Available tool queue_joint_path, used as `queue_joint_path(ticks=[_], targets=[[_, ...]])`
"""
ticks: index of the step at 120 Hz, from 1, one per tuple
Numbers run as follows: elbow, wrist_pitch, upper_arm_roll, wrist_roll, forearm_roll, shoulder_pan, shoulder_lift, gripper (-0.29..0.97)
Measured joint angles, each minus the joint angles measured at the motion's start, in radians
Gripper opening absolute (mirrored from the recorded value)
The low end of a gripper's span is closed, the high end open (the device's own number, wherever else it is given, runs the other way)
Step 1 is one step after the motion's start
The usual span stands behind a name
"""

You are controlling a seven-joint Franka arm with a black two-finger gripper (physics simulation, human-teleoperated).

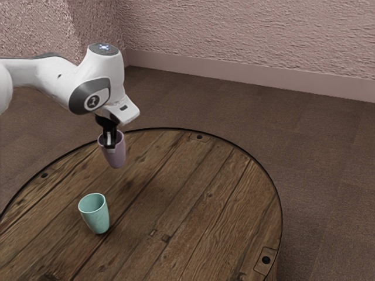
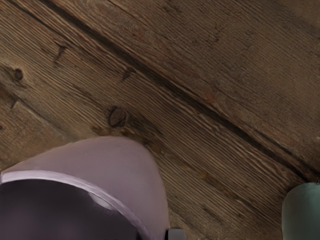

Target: Place the left cup onto the right cup

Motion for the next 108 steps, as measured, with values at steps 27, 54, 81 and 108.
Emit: queue_joint_path(ticks=[27,54,81,108], targets=[[-0.057,-0.079,0.0,-0.031,-0.001,-0.032,-0.087,-0.11],[-0.086,-0.149,0.0,-0.064,-0.002,-0.083,-0.137,-0.11],[-0.13,-0.198,0.0,-0.103,-0.008,-0.106,-0.167,-0.11],[-0.184,-0.229,0.0,-0.142,-0.019,-0.113,-0.192,-0.11]])
